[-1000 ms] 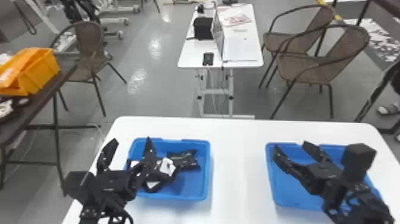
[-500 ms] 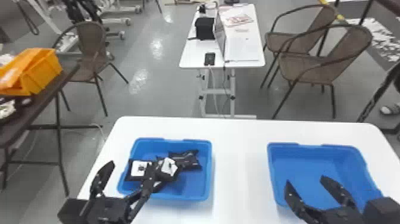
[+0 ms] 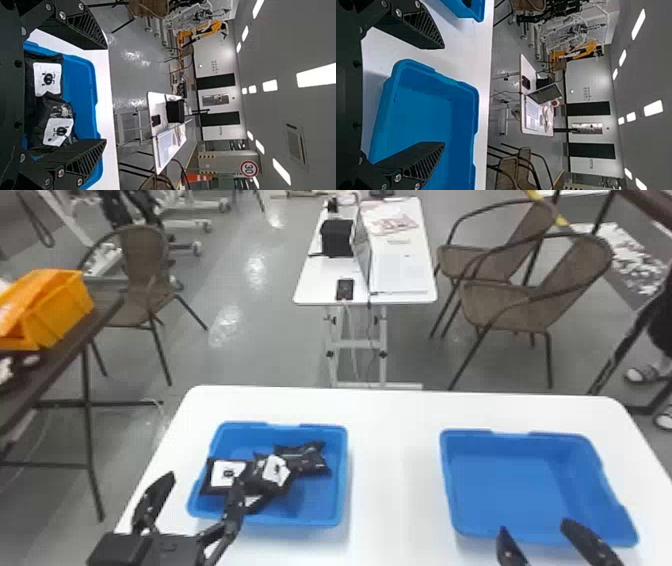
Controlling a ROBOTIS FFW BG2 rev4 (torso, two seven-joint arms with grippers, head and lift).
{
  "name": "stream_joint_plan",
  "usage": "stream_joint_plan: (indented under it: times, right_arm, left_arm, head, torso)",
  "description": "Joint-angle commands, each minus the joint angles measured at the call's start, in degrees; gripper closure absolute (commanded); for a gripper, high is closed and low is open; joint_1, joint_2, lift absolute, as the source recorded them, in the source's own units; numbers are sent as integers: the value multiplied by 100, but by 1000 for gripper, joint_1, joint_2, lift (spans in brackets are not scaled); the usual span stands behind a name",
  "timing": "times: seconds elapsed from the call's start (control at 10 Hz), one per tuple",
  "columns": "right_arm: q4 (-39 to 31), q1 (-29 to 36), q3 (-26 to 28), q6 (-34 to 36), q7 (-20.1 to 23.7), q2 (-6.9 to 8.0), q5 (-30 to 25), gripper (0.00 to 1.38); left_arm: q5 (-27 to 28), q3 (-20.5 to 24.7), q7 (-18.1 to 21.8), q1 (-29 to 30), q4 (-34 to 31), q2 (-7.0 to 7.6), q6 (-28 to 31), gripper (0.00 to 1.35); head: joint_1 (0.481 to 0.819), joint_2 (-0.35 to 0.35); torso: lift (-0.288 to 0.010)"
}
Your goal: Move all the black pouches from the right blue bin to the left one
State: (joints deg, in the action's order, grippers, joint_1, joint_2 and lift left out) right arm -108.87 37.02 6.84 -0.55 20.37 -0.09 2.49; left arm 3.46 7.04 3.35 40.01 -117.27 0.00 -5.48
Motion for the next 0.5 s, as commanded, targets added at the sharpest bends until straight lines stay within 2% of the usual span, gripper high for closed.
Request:
stream_joint_plan:
  times: [0.0, 0.4]
  right_arm:
    - [33, -54, 11, 29, 28, 14, -12, 160]
    - [68, -124, 11, 29, 81, 14, -56, 160]
  left_arm:
    - [-30, -1, -10, 7, 3, -15, 3, 206]
    - [-91, 8, -28, 42, 3, -15, -41, 206]
  head:
    - [695, 91]
    - [695, 95]
  torso:
    - [10]
    - [10]
